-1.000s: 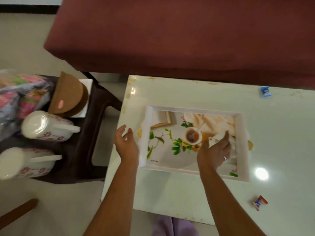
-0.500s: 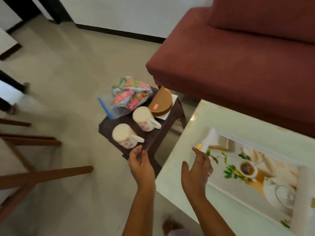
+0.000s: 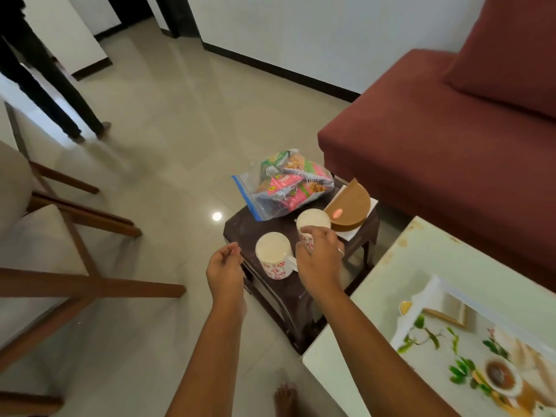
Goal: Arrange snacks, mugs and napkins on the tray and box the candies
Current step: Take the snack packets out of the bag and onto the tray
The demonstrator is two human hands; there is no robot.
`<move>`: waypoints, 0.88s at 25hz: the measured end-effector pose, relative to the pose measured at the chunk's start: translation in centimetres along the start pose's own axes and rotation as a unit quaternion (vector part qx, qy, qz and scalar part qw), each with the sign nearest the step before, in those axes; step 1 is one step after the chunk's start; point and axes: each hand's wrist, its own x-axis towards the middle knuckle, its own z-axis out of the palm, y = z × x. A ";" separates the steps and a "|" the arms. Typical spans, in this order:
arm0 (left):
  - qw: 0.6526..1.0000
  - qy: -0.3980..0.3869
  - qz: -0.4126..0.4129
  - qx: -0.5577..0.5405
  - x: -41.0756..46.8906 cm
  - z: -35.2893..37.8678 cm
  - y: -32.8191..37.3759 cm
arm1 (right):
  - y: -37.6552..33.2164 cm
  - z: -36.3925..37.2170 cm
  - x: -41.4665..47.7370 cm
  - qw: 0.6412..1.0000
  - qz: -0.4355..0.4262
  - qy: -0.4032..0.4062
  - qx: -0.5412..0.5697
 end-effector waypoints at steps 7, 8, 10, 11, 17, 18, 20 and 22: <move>0.991 -0.088 -0.104 -0.003 8.4 2.8 2.3 | -4.9 5.5 6.3 0.988 -0.067 -0.084 -0.115; 0.986 -0.109 -0.129 0.006 9.5 3.4 2.6 | -5.3 6.4 7.5 0.984 -0.063 -0.089 -0.138; 0.976 -0.137 -0.165 0.027 11.6 4.5 2.7 | -5.7 8.2 9.5 0.978 -0.050 -0.094 -0.178; 0.973 -0.146 -0.172 0.036 12.6 5.2 2.6 | -5.8 9.1 10.3 0.974 -0.048 -0.093 -0.199; 0.971 -0.165 -0.156 0.075 17.0 7.5 1.8 | -5.3 12.9 12.7 0.962 -0.052 -0.055 -0.262; 0.970 -0.173 -0.151 0.074 17.5 7.7 1.6 | -5.2 13.2 12.9 0.961 -0.049 -0.054 -0.267; 0.969 -0.186 -0.151 0.062 17.9 8.0 1.5 | -5.1 13.5 13.1 0.963 -0.031 -0.056 -0.263; 0.966 -0.191 -0.162 0.059 17.8 8.4 1.3 | -5.1 13.6 13.0 0.967 -0.012 -0.055 -0.247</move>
